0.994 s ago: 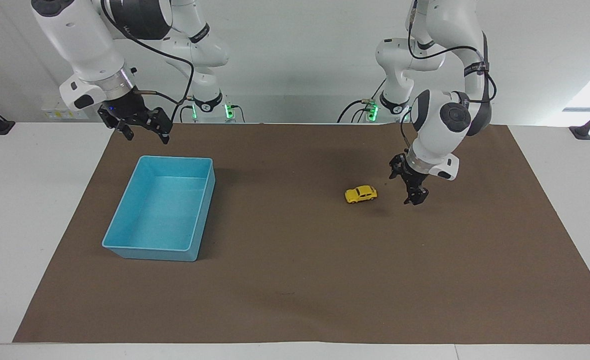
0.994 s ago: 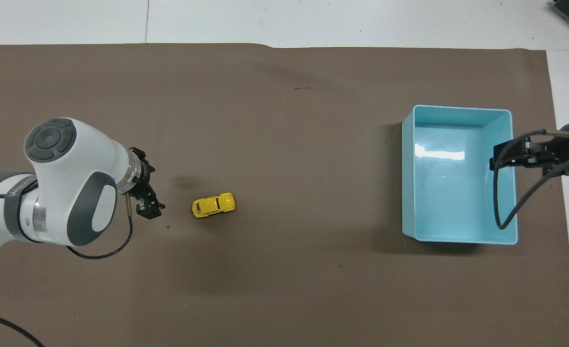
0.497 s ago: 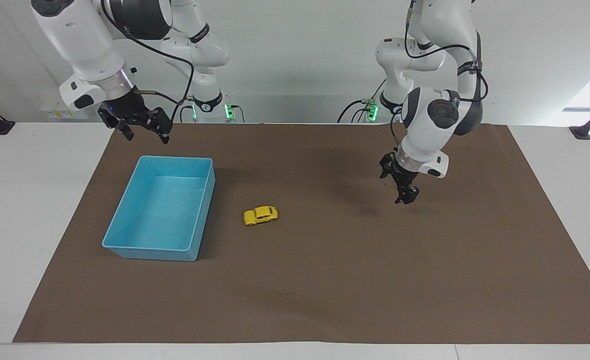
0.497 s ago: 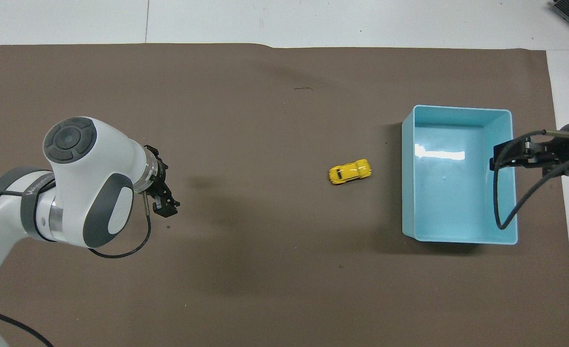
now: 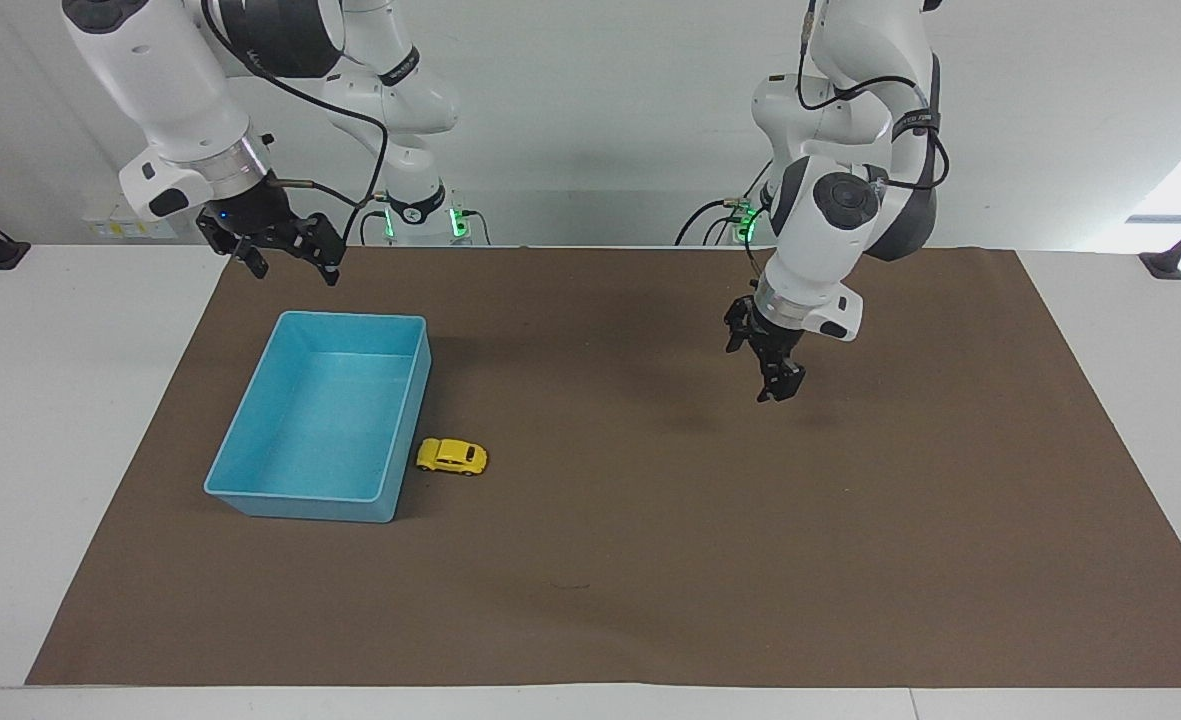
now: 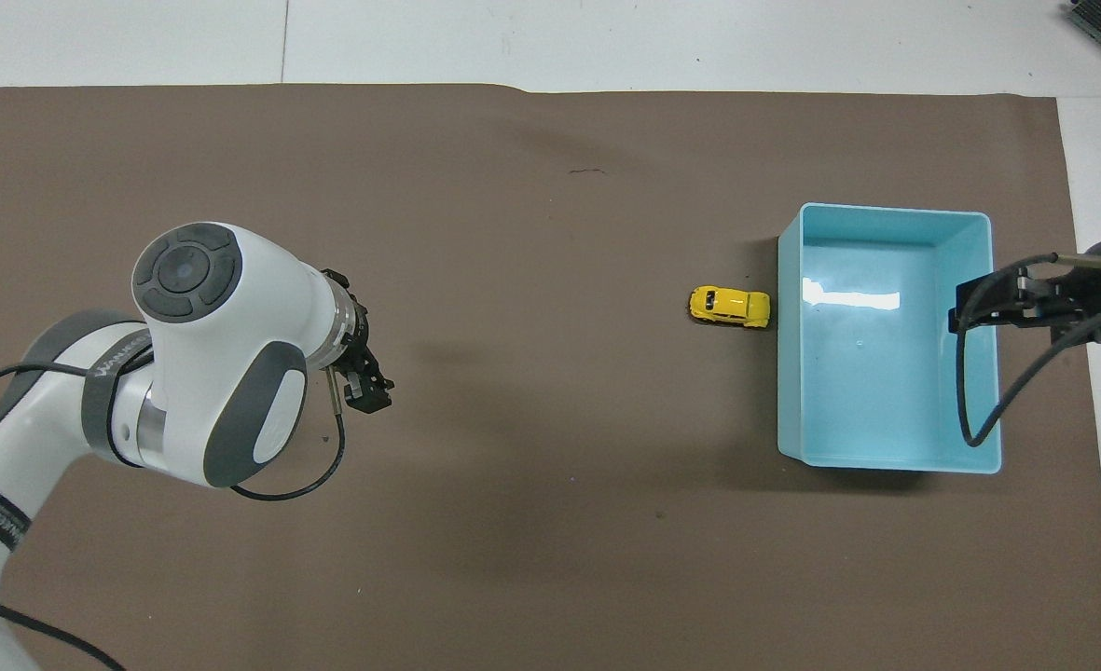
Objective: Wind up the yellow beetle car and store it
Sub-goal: 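Draw the left gripper back as the car rolls toward the box, then move the right gripper toward the car while the left gripper returns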
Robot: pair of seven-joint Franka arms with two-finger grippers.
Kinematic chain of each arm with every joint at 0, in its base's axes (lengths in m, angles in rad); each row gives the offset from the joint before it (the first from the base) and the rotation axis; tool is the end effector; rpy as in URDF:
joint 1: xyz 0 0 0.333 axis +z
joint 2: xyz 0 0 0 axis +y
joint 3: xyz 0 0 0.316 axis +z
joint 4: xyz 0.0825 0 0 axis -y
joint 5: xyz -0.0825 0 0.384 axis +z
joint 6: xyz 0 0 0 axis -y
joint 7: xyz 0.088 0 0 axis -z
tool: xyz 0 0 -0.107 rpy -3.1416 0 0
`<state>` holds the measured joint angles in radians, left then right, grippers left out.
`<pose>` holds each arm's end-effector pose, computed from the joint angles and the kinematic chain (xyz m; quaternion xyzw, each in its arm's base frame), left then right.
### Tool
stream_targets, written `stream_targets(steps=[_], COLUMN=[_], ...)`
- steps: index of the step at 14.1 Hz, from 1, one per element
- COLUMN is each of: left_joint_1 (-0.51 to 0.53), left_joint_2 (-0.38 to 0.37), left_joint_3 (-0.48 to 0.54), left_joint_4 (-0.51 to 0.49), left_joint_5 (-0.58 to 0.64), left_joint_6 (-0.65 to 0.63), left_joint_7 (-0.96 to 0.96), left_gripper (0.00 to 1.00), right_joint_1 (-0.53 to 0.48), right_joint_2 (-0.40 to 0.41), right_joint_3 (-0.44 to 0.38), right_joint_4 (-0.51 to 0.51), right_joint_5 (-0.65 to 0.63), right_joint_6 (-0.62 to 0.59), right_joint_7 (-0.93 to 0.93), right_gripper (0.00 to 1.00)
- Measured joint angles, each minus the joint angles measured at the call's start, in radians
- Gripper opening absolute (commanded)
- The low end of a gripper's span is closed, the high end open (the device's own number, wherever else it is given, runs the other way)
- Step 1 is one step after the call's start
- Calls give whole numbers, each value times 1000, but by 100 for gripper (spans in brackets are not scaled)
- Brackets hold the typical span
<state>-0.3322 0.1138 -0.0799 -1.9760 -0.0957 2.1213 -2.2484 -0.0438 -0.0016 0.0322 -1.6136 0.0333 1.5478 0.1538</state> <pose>0.5334 -0.2368 0.4150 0.5868 0.8083 -0.0406 0.0262 0.5500 -0.0027 0.6034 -0.9959 0.0827 0.0332 0.0143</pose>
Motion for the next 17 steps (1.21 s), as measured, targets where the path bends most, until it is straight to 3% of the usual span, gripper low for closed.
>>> stream_targets(steps=[7,13,17], left_joint_1=[6,89,127], left_joint_2=[-22,-38,-41], left_joint_3=[25,35,37], left_joint_4=[91,202,314], left_joint_5=[0,0,1], left_joint_6=[0,-8,-152], left_joint_7=[0,0,23], left_gripper=[100,100,100], right_joint_1=[13,113,172], right_joint_2=[11,92,144], right_joint_3=[6,10,11], right_joint_4=[-9,-14,-22], right_joint_5=[0,-8,-66], right_joint_6=[78,162,211], right_joint_7=[71,404,648], right_gripper=[100,100,100])
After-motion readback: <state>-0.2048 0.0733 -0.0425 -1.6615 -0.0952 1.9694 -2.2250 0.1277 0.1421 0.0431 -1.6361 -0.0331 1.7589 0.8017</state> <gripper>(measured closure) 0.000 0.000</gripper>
